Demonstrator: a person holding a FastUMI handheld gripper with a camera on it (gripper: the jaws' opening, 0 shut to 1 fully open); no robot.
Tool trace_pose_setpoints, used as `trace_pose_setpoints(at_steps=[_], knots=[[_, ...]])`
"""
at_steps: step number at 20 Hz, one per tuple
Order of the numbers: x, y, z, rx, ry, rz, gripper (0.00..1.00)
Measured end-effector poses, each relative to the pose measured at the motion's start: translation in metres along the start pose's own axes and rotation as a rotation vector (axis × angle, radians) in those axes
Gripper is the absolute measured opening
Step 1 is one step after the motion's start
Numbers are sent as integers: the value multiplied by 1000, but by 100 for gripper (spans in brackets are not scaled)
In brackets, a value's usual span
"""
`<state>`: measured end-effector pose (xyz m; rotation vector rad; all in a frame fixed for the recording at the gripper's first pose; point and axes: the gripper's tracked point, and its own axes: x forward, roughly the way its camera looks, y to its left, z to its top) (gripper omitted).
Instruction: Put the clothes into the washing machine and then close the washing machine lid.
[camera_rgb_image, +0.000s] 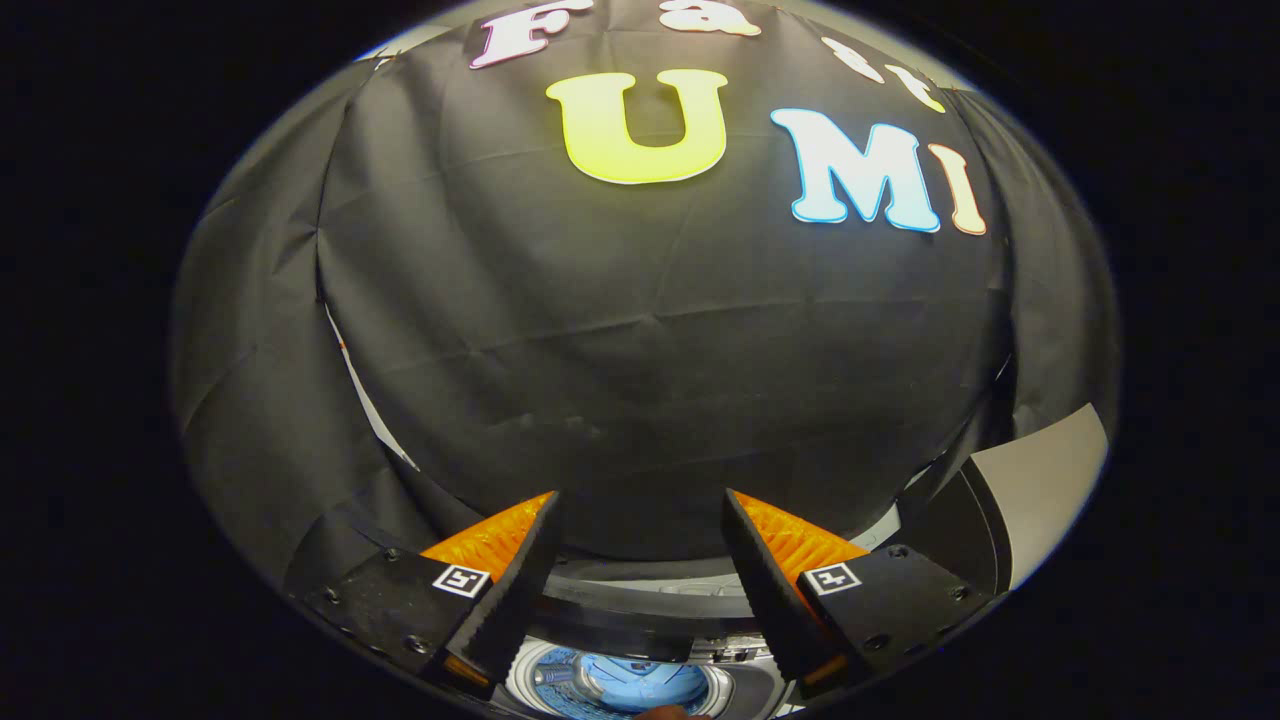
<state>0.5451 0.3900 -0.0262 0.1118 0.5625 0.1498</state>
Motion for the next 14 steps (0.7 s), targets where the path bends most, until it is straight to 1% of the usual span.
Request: trace_pose_setpoints(at_steps=[5, 7, 11, 14], knots=[[16, 2, -4, -27, 18, -1, 98], [22, 5, -11, -28, 50, 6, 98], [23, 6, -14, 8, 70, 12, 98], [23, 8, -16, 11, 92, 28, 99]])
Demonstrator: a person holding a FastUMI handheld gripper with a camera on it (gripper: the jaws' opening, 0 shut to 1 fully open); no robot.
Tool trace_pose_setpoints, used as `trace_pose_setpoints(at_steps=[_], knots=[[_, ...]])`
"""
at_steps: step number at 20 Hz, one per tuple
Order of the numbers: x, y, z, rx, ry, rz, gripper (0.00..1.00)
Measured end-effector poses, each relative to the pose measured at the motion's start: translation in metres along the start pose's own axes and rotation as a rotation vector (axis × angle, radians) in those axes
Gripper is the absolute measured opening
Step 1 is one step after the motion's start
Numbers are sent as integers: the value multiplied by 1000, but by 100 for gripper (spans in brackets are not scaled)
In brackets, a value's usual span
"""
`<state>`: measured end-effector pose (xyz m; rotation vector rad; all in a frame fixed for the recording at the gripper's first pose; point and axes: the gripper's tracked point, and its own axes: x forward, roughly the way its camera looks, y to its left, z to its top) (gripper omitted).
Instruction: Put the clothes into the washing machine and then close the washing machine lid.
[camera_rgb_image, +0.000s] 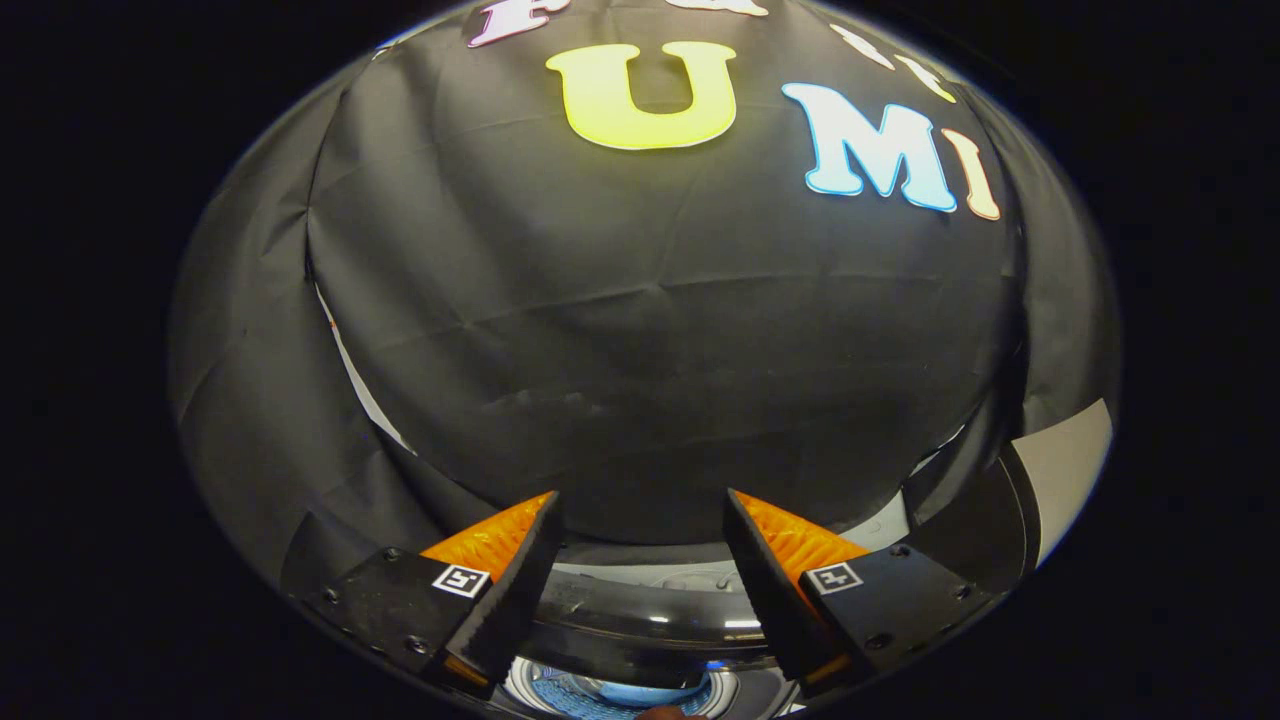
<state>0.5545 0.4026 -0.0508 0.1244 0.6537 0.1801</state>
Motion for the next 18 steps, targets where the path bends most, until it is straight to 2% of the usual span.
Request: trace_pose_setpoints(at_steps=[5, 18], knots=[[-2, 1, 1, -7, -8, 24, 99], [-17, 6, -9, -20, -63, 10, 100]])
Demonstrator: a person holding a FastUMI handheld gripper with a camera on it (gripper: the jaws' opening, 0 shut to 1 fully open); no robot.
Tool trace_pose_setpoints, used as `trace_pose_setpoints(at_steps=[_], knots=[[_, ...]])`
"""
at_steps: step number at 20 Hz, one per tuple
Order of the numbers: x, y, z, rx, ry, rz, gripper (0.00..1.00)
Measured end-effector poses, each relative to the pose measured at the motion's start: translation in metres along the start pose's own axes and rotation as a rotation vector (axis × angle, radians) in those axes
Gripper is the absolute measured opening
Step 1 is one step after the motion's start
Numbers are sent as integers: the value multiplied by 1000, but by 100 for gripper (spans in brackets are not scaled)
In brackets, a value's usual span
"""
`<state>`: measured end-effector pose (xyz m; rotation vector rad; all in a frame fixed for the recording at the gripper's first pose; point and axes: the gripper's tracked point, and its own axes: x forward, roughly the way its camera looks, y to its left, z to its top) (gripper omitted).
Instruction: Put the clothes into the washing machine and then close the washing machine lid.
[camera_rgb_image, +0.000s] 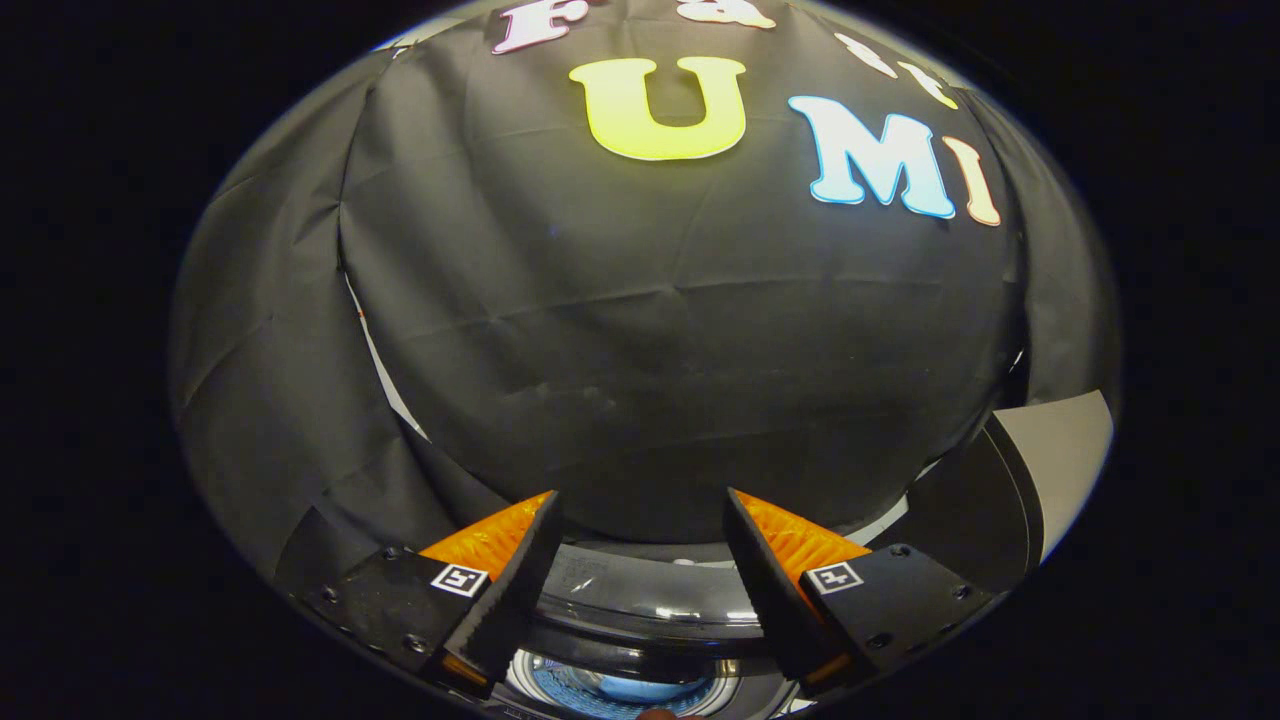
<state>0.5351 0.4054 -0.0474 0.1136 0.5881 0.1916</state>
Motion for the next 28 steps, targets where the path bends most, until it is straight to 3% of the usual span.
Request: trace_pose_setpoints(at_steps=[4, 22, 28], knots=[[-19, 13, -7, -20, -83, -5, 99], [-37, 15, -27, -39, -145, -17, 99], [-62, 22, -66, -46, -141, -24, 100]])
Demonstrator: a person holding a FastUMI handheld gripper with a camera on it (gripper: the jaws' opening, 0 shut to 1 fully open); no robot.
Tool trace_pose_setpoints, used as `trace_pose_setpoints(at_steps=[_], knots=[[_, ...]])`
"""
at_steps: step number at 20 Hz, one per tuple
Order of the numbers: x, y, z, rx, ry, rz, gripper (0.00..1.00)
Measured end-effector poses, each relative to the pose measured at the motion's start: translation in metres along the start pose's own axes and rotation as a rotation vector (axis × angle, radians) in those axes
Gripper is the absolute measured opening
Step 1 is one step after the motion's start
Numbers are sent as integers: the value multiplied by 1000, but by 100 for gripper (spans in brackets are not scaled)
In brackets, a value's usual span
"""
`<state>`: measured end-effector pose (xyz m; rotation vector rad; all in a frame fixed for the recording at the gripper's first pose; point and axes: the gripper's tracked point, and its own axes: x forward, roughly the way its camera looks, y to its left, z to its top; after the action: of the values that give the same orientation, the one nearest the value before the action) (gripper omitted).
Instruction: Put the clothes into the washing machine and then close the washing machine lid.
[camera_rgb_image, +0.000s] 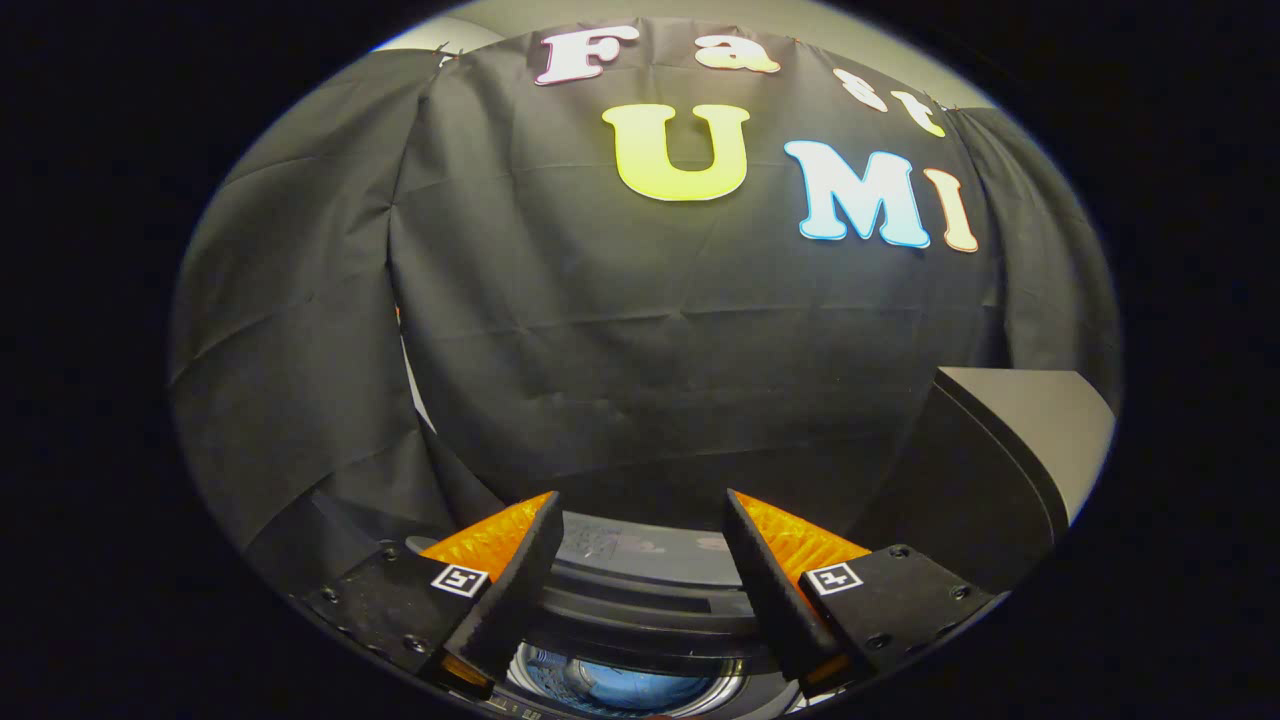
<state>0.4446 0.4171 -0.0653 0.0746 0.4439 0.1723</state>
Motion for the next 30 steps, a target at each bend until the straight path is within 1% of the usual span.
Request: trace_pose_setpoints(at_steps=[3, 6, 10, 13, 18, 23, 25, 30], knots=[[-27, 4, -23, -28, -22, -11, 100], [-49, 9, -36, -40, -51, 9, 100], [-83, 4, -28, -39, -126, 22, 100], [-110, -9, -18, -42, -191, 30, 100], [-151, -59, 1, -67, -284, 38, 100], [-214, -128, 10, -125, -391, 57, 100], [-243, -164, 2, -116, -422, 49, 100], [-299, -239, -35, -57, -432, 13, 100]])
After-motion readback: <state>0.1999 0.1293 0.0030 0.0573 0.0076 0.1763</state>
